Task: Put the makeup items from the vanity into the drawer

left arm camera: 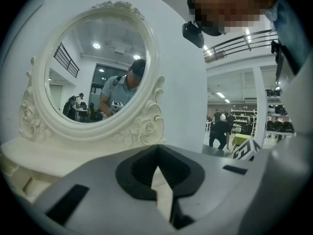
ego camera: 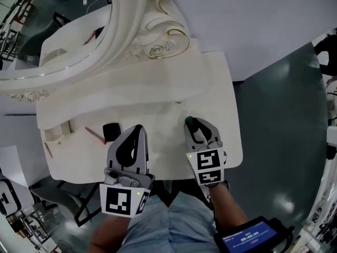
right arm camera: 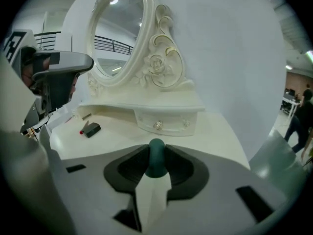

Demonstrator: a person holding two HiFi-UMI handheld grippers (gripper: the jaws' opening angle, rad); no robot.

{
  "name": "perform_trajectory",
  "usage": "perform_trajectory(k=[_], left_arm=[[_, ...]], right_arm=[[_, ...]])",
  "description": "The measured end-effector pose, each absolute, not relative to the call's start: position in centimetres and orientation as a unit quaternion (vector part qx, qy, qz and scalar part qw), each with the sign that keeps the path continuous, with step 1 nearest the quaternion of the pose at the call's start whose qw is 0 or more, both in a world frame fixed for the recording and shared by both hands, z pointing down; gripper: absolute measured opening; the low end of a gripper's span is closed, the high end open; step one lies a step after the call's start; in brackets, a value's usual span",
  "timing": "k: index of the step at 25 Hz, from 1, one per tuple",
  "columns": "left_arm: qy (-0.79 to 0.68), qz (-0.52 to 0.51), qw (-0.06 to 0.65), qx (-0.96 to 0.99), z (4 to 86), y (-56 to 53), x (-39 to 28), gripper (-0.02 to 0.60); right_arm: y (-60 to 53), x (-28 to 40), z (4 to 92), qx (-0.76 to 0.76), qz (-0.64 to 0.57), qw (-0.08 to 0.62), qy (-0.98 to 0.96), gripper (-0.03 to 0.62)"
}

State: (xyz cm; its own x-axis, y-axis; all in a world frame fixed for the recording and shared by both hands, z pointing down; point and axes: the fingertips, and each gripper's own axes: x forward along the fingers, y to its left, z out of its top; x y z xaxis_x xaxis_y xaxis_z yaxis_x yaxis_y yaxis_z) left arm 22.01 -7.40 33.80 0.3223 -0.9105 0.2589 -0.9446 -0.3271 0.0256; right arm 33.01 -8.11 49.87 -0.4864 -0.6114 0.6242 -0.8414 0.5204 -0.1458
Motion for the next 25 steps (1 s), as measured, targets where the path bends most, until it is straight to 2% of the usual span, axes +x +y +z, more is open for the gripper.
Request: perform_trajectory(k=[6, 13, 25], left_arm=[[-0.612, 0.076, 0.055, 0.785, 30.5, -6.4, 19.7, -0.002], [-0.650, 0.051, 0.021, 0.758, 26.9, -4.2, 14.6, -0.002], [-0.734, 0.003, 0.016, 0.679, 25.3, 1.2, -3.0, -0.002]], right_arm=[[-9.1, 29.2, 44.2, 0.398, 0.177, 0.223, -0.872, 0.101], [-7.5, 21.5, 39.5, 0.333, 0.132, 0.196, -0.913, 0.101], [-4.7, 3.1, 36.6, 0.237, 0.070, 0.194, -0.949, 0.101]])
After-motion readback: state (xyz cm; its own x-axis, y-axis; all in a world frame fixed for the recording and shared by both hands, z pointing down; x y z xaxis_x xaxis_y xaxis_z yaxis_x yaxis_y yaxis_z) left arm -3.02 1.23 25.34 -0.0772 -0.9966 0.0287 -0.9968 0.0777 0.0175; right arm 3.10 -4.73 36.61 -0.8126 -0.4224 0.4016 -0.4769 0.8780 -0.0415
